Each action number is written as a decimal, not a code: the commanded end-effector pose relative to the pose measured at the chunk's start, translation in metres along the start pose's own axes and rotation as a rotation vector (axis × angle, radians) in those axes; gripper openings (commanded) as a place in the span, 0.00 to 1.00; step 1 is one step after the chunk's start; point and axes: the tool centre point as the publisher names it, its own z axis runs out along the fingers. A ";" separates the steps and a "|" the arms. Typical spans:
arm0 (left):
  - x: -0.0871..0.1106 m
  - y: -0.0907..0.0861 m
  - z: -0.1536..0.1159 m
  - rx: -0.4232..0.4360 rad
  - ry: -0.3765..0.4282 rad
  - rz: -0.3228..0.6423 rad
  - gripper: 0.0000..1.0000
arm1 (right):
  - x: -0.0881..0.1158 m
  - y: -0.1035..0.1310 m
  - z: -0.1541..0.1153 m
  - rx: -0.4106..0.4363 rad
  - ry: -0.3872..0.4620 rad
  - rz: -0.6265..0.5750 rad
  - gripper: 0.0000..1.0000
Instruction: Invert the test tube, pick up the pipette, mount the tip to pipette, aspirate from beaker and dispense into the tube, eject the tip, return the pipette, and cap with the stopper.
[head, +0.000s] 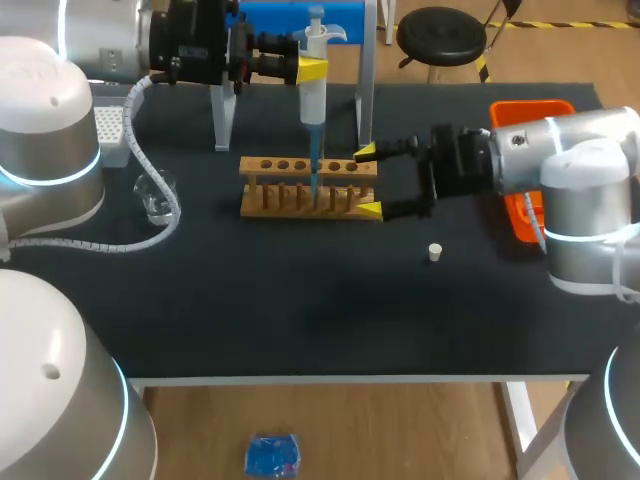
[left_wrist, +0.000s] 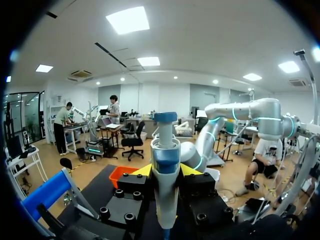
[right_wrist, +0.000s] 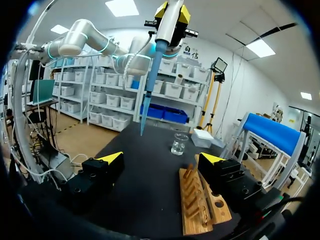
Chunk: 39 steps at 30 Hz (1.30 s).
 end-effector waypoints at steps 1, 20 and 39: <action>-0.001 0.000 -0.001 -0.001 0.003 0.000 0.00 | 0.003 0.003 0.001 0.006 -0.008 -0.001 1.00; -0.005 0.005 -0.021 -0.047 -0.042 0.009 0.00 | 0.003 0.003 0.001 0.006 -0.008 -0.001 1.00; -0.033 0.032 -0.168 -0.091 -0.084 0.167 0.00 | 0.003 0.003 0.001 0.006 -0.008 -0.001 1.00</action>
